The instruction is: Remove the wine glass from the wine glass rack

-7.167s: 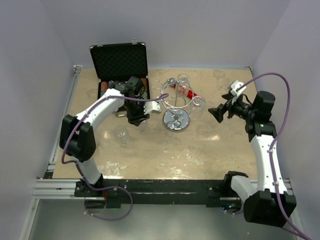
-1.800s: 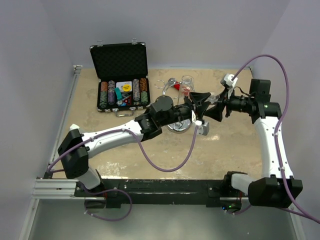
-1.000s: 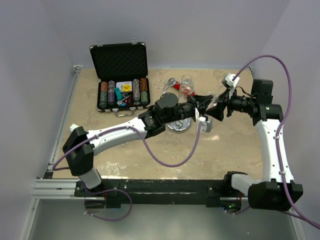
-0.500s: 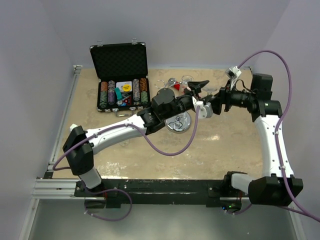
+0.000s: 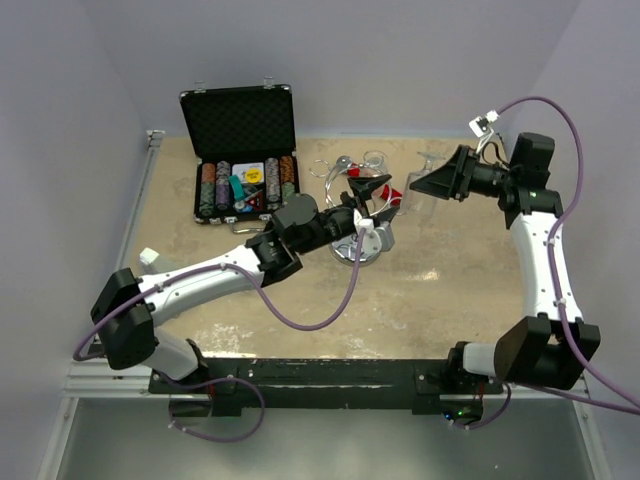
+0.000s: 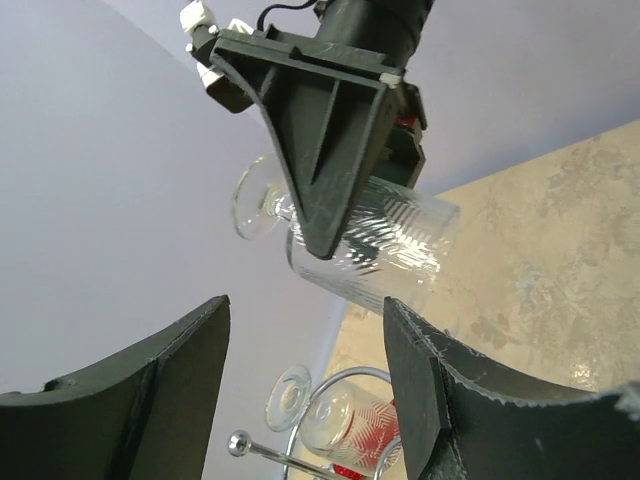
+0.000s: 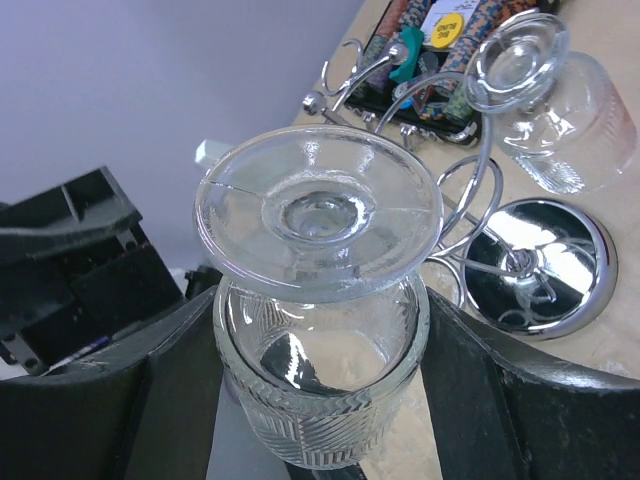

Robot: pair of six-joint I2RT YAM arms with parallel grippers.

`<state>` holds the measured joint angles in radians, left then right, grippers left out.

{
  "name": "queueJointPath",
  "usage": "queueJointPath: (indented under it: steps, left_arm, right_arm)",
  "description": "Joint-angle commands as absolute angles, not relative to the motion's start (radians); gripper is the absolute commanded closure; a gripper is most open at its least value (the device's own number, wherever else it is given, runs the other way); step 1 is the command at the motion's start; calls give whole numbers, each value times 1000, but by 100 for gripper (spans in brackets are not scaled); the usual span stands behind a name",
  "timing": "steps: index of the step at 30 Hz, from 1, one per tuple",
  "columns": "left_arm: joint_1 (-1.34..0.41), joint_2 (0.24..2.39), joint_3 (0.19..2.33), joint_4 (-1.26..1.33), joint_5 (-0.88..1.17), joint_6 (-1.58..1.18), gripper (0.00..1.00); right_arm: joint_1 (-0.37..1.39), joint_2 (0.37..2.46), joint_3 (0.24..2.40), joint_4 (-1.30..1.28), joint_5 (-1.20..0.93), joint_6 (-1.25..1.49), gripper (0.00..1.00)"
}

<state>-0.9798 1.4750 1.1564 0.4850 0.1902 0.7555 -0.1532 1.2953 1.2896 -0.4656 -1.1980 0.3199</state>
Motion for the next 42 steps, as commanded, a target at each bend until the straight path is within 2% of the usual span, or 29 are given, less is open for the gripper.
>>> queueJointPath:
  steps: [1,8,16,20,27,29,32,36,37,40,42]
  left_arm:
    - [-996,1491,1177,502,241,756,33]
    - [-1019,1569,1210,508,196,775,32]
    - [-1016,1670,1279,675,-23,744,41]
    - [-1012,1690,1302,709,-46,721,46]
    - [-1006,1746,1367,762,-22,695,63]
    - [-1006,1762,1403,773,-20,678,63]
    - [-1006,1785,1439,798,-12,644,50]
    - [-1006,1783,1445,812,28,611,48]
    - [-1006,1779,1447,805,26,607,50]
    - [-1000,1782,1462,764,17,612,68]
    - [-993,1782,1463,752,20,615,81]
  right_arm:
    - [-178,1285,1347,-330,-1255,491,100]
    - [-181,1272,1324,-276,-1253,541,100]
    - [-183,1262,1312,-294,-1229,543,100]
    - [-183,1261,1292,-296,-1216,551,100]
    - [-184,1266,1270,-316,-1197,538,100]
    - [-184,1266,1261,-316,-1195,541,100]
    - [-183,1266,1255,-302,-1198,554,100]
    - [-184,1270,1250,-295,-1201,558,100]
    - [-186,1272,1252,-293,-1203,560,100]
    - [-187,1275,1250,-296,-1206,558,100]
    - [-189,1275,1244,-293,-1209,557,95]
